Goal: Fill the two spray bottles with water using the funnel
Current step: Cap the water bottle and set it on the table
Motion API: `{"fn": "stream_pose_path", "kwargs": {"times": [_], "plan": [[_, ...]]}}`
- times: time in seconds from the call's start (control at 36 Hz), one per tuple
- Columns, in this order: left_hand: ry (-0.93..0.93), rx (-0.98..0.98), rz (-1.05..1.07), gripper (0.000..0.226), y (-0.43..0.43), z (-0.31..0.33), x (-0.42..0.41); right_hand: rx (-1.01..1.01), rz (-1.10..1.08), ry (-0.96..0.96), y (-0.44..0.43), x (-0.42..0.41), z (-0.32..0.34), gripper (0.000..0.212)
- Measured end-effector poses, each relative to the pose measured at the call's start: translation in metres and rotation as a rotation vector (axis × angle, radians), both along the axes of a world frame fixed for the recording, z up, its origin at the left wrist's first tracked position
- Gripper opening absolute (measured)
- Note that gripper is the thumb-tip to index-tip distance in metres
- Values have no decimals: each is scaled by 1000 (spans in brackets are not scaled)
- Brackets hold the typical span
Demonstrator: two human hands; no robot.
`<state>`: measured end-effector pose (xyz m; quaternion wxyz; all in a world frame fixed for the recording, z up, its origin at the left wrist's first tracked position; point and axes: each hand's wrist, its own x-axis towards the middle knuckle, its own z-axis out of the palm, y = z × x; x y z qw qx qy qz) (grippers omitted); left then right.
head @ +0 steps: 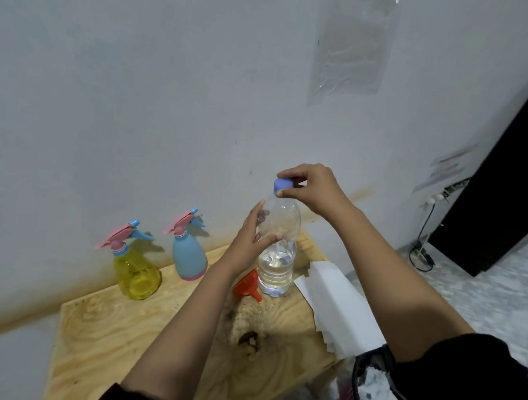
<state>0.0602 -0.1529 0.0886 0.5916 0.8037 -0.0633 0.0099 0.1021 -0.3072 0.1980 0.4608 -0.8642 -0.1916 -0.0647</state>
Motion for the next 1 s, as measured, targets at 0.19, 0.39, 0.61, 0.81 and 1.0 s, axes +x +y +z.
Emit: {"fn": "stream_pose_path", "kwargs": {"times": [0.19, 0.39, 0.61, 0.81, 1.0], "plan": [[18, -10, -27, 82, -2, 2, 2, 29, 61, 95, 1, -1, -9, 33], [-1, -5, 9, 80, -2, 0, -2, 134, 60, 129, -3, -1, -11, 33], [-5, -10, 33, 78, -7, 0, -3, 181, -198, -78, 13, -7, -23, 24], [24, -26, 32, 80, -5, 3, -3, 178, -173, -54, 13, -1, -22, 31], [31, -14, 29, 80, -7, 4, -3, 99, 163, 194, -9, 10, -15, 31]]}}
